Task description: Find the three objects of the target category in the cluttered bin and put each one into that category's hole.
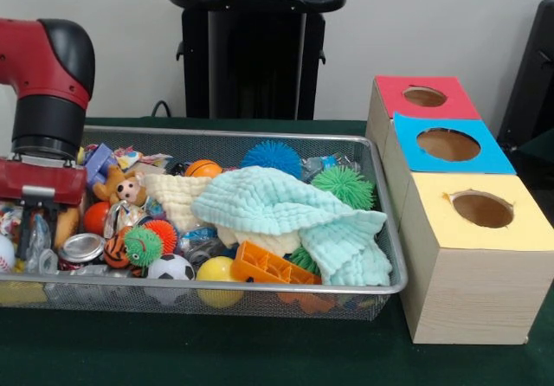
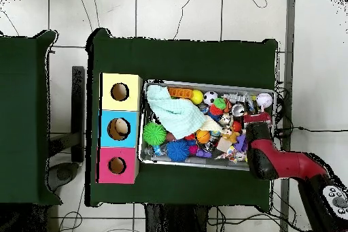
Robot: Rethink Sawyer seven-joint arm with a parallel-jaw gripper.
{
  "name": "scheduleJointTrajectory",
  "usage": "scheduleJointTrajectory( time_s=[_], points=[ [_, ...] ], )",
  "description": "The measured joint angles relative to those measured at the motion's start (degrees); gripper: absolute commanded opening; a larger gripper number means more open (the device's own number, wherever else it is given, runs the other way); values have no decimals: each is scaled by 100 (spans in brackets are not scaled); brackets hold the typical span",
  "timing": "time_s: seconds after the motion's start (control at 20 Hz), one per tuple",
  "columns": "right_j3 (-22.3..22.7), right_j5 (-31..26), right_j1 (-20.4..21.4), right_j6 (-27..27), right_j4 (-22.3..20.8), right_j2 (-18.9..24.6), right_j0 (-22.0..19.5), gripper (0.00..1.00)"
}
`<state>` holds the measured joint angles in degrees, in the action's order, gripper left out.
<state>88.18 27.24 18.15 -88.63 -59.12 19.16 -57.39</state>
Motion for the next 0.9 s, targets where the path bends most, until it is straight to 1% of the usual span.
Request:
scheduleJointTrajectory(
  time_s=[0.2,0.35,0.55,0.65,0.8,0.85,0.9],
  points=[
    [85,-196,72,1,-90,82,-70,0],
    [169,-333,204,1,31,-12,58,0],
    [338,-575,471,1,367,-279,429,0],
    [472,-746,682,1,602,-517,747,0],
    [616,-916,903,1,776,-706,1031,0],
    [753,-1078,1101,0,907,-802,1227,0],
    [866,-1236,1263,0,991,-825,1334,0]
  ],
)
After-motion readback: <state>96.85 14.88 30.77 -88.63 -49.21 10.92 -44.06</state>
